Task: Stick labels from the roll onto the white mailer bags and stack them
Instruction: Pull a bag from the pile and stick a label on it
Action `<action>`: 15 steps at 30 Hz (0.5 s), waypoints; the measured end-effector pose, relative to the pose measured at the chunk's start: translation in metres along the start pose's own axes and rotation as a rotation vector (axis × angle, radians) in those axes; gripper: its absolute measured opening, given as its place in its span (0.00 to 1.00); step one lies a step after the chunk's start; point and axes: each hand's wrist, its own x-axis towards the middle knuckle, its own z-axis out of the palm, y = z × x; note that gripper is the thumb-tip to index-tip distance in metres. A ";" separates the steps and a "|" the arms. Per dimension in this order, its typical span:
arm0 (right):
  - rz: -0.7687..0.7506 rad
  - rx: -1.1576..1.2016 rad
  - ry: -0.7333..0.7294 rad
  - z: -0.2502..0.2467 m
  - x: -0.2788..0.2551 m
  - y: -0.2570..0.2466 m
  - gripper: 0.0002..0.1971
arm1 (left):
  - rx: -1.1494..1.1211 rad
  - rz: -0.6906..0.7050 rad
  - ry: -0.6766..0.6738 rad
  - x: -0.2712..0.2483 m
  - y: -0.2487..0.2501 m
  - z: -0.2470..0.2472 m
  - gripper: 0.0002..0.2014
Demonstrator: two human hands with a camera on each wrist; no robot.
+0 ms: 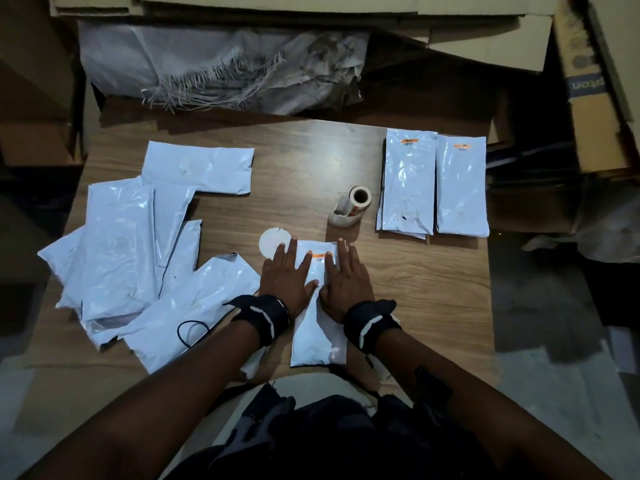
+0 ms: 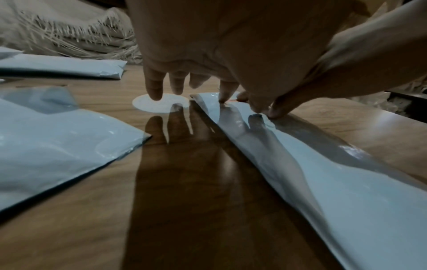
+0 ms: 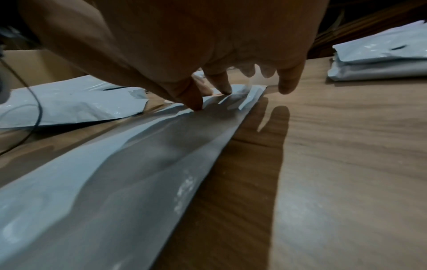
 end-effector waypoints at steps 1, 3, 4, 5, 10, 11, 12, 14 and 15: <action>0.033 0.016 -0.008 -0.001 0.000 0.003 0.37 | -0.022 -0.031 -0.003 -0.001 0.000 -0.005 0.36; 0.100 0.097 0.039 -0.006 -0.003 0.008 0.36 | -0.110 -0.071 0.023 -0.002 -0.003 -0.009 0.38; 0.143 0.163 0.055 -0.006 -0.007 0.012 0.34 | -0.192 -0.078 0.037 -0.005 -0.005 -0.009 0.38; 0.186 0.232 0.045 -0.006 -0.012 0.015 0.31 | -0.290 -0.085 0.032 -0.010 -0.006 -0.010 0.37; 0.193 0.554 -0.108 0.000 -0.035 0.028 0.26 | -0.386 -0.148 -0.204 -0.028 -0.013 0.004 0.25; 0.216 0.582 -0.112 0.000 -0.038 0.028 0.26 | -0.424 -0.145 -0.246 -0.029 -0.011 0.008 0.23; 0.252 0.605 -0.114 0.000 -0.040 0.028 0.26 | -0.459 -0.139 -0.279 -0.030 -0.011 0.012 0.22; 0.326 0.664 -0.092 0.000 -0.045 0.028 0.23 | -0.480 -0.104 -0.307 -0.030 -0.007 0.018 0.22; 0.347 0.693 -0.078 0.000 -0.048 0.030 0.22 | -0.480 -0.091 -0.302 -0.030 -0.004 0.019 0.23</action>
